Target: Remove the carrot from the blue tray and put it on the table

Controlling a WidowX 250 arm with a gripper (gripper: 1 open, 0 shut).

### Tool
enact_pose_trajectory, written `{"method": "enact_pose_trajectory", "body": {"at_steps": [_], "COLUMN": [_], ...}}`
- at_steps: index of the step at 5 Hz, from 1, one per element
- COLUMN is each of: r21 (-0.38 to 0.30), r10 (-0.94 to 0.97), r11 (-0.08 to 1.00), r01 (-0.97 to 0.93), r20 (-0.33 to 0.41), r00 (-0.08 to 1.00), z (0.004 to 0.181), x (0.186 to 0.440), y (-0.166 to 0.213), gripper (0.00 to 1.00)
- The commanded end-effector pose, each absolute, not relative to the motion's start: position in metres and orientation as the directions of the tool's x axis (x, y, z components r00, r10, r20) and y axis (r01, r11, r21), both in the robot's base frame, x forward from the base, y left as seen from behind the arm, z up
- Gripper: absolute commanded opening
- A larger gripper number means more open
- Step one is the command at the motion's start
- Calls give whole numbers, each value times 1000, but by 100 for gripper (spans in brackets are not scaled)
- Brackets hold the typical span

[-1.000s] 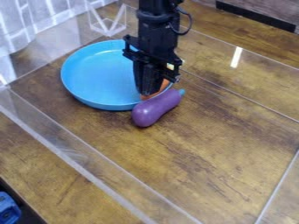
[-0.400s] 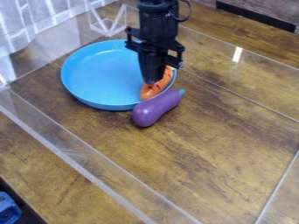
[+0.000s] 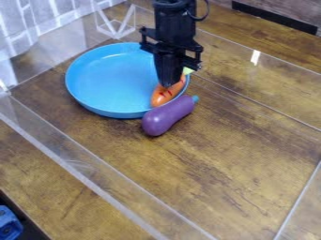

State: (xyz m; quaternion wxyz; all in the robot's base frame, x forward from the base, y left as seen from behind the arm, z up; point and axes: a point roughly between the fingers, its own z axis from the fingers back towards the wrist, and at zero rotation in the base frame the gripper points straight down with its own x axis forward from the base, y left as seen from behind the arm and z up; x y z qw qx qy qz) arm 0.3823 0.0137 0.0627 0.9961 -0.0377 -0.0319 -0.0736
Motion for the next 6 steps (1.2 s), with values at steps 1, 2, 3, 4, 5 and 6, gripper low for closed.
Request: {"method": "enact_pose_trajectory", "body": {"at_steps": [1,2,3,4,5,6], "r21": [-59,-62,-63,-66,-61,-56], "r10": [-124,-126,-128,-130,-136,-141], "r11": [989,989,989,988,987,987], "r01": [133,135,137,141,147,152], "r20": [132,135,139,142,151,158], "r00": [983,983,982,981,979,977], "z": [82,81,80,79,82,84], "x": [394,399,403,406,409,411], "y": [25,28,31,34,34,33], "gripper": [0,0,0,0,0,0]}}
